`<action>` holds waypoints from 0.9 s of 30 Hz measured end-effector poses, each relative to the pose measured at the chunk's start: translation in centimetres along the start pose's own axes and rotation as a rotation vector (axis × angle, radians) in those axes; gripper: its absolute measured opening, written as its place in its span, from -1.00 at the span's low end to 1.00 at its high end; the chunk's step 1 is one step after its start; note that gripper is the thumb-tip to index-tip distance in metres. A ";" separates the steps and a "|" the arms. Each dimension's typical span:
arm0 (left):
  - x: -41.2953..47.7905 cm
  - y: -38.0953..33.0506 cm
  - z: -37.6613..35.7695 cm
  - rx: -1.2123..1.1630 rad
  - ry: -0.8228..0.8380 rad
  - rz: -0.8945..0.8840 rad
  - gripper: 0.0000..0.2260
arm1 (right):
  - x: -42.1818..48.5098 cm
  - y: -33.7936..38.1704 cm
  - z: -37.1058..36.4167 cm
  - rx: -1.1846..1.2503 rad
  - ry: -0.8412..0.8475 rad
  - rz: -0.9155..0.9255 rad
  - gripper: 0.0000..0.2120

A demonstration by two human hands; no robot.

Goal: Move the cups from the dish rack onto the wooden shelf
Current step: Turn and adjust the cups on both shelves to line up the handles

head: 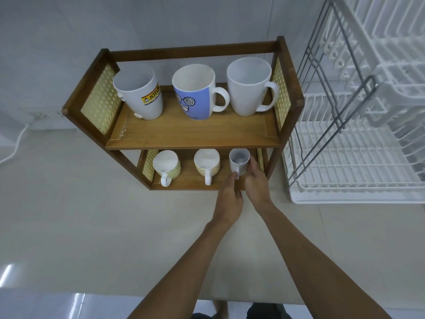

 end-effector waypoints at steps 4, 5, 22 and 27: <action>-0.2 0.0 -0.1 0.019 0.000 -0.002 -0.53 | -0.1 0.1 0.0 -0.004 0.007 -0.004 -0.57; -0.2 -0.1 -0.1 0.023 0.000 -0.005 -0.53 | -0.1 0.1 0.0 -0.001 0.009 -0.007 -0.57; -0.2 -0.3 -0.2 0.026 0.019 -0.007 -0.57 | -0.9 0.7 0.4 -0.021 0.012 -0.039 -0.57; -0.6 -0.7 0.1 -0.016 0.032 -0.048 -0.60 | -2.2 1.4 0.9 0.008 0.032 -0.036 -0.61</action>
Point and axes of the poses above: each hand's wrist, its own x-axis towards the middle knuckle, its own z-axis out of the back of the hand, y = z × x, the point moved 8 cm from there along x, towards the middle knuckle, and after that the axes turned 2 degrees about -z, right-handed, at the moved point
